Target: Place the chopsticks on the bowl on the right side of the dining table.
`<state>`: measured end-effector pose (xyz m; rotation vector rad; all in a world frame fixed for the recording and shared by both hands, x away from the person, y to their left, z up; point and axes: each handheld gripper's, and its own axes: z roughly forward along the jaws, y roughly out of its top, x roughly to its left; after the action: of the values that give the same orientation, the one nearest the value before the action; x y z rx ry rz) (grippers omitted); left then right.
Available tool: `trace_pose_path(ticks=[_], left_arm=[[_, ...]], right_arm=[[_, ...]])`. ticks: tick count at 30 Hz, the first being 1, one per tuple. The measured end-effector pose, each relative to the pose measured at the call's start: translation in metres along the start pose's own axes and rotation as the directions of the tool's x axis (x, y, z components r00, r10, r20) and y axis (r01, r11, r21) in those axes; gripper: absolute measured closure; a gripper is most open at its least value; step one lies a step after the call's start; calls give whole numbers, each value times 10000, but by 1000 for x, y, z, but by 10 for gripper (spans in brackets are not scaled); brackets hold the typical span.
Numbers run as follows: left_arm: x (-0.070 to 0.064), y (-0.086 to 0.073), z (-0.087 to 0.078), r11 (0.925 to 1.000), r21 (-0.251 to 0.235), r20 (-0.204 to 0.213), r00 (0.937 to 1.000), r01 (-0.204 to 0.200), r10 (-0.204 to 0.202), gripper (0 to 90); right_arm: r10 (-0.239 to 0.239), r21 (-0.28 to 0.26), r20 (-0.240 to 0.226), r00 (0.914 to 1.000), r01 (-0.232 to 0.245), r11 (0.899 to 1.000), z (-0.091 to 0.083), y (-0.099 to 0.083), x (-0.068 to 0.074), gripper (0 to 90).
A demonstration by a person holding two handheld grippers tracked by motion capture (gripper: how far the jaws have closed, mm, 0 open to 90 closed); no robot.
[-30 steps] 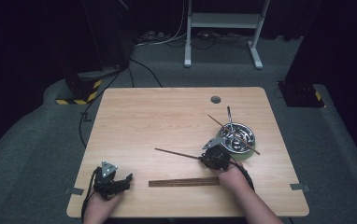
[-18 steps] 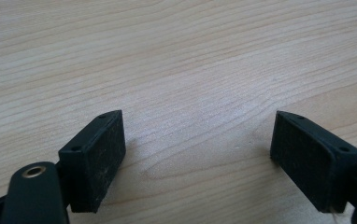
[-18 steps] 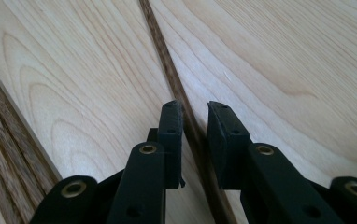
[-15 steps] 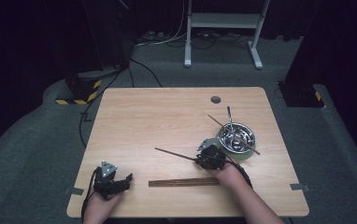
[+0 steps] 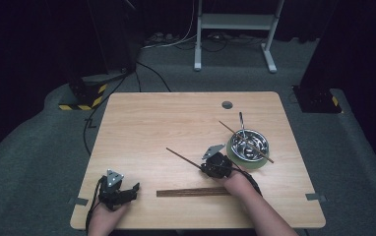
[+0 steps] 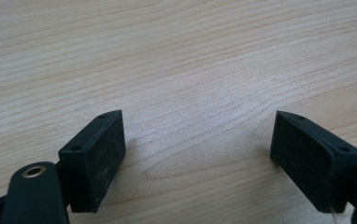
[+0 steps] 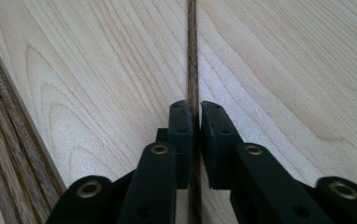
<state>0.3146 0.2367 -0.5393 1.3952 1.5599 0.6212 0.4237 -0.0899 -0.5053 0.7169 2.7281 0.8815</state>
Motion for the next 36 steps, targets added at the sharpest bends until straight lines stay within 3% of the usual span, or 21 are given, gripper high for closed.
trace_pose_path(ticks=[11,12,16,18,20,24,27,36], left_arm=[[0,0,0,10000,5,5,10000,-35,35,180],[0,0,0,10000,6,10,10000,-36,36,180],[0,0,0,10000,19,25,10000,-39,39,180],[0,0,0,10000,17,27,10000,-37,37,180],[0,0,0,10000,0,18,10000,-25,25,180],[0,0,0,10000,28,37,10000,-43,43,180],[0,0,0,10000,27,40,10000,-41,41,180],[0,0,0,10000,25,38,10000,-37,37,180]], right_arm=[[120,-150,-69,9999,-121,9998,4,4,-1,760],[101,-182,99,9999,-99,9998,5,4,0,764],[-61,-246,-32,10000,60,9997,6,5,2,829],[-187,-230,170,9997,190,9996,6,5,4,833],[-253,-228,-15,9997,253,9994,6,5,3,834],[-569,-90,214,9982,571,9983,6,7,6,839],[-523,-211,264,9983,528,9984,5,8,7,839],[-311,-571,415,9987,334,9978,-14,9,3,840]])
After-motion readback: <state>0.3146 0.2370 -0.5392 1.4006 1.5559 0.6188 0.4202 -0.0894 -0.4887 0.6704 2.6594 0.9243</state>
